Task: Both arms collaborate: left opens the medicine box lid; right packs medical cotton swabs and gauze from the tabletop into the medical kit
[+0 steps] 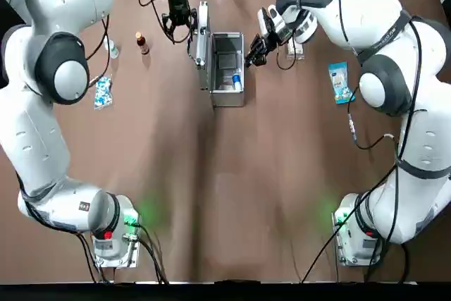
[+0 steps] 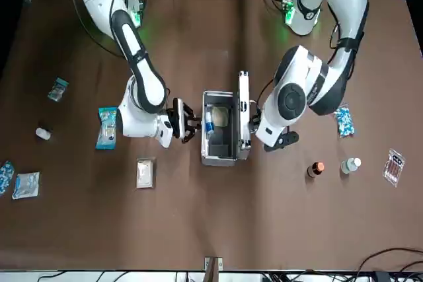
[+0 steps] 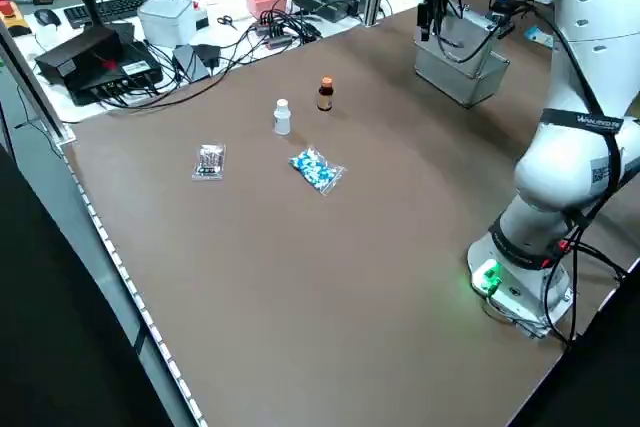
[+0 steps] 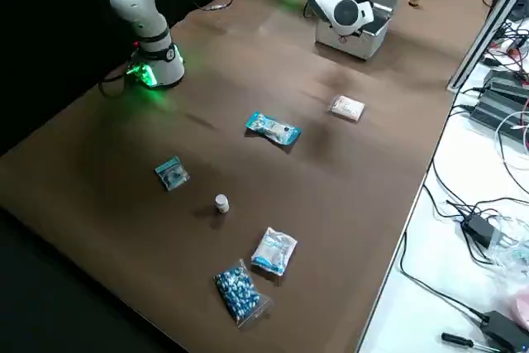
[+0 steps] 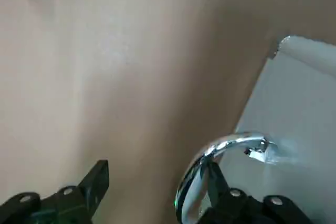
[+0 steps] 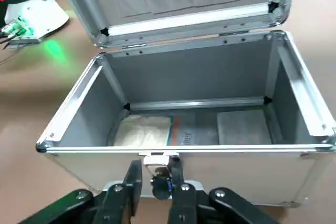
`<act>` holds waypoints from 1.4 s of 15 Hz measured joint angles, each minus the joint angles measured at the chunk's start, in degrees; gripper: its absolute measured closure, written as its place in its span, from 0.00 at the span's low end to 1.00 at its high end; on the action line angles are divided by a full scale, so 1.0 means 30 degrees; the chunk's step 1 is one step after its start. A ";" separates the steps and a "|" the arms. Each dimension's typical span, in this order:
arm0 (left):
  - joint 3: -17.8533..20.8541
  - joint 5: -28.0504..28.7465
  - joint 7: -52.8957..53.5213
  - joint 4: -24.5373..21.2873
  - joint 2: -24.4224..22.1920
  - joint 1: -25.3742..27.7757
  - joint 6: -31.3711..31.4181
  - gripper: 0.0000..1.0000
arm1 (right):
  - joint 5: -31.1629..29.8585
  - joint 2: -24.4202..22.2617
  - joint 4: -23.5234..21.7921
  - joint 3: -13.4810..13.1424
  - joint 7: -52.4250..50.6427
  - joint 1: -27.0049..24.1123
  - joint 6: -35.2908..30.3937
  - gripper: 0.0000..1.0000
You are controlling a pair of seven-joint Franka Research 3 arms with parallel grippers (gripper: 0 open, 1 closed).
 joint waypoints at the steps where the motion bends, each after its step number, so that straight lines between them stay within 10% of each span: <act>1: 0.0085 0.0198 0.0334 0.0130 -0.0265 0.0394 -0.0017 0.16 | 0.0002 0.0002 -0.0025 -0.0017 -0.0026 -0.0003 -0.0002 0.71; 3: 0.0184 0.0217 0.0959 0.0311 -0.0992 0.1148 -0.0173 0.02 | 0.0001 0.0001 -0.0027 -0.0019 -0.0038 0.0004 0.0006 0.71; 9: 0.0256 0.0236 0.2044 0.0878 -0.2446 0.1688 -0.0309 0.01 | 0.0000 0.0001 -0.0048 -0.0030 -0.0201 0.0002 -0.0014 0.70; 17: 0.0231 -0.0233 0.8632 0.1347 -0.5234 0.4433 -0.2026 0.01 | -0.0091 -0.0036 0.0288 -0.0206 -0.0638 -0.1138 -0.2845 0.01; 21: 0.0274 -0.0432 1.0245 0.1351 -0.6367 0.4967 -0.3094 0.01 | -0.1240 -0.0444 0.1139 -0.0261 -0.0562 -0.2270 -0.3721 0.00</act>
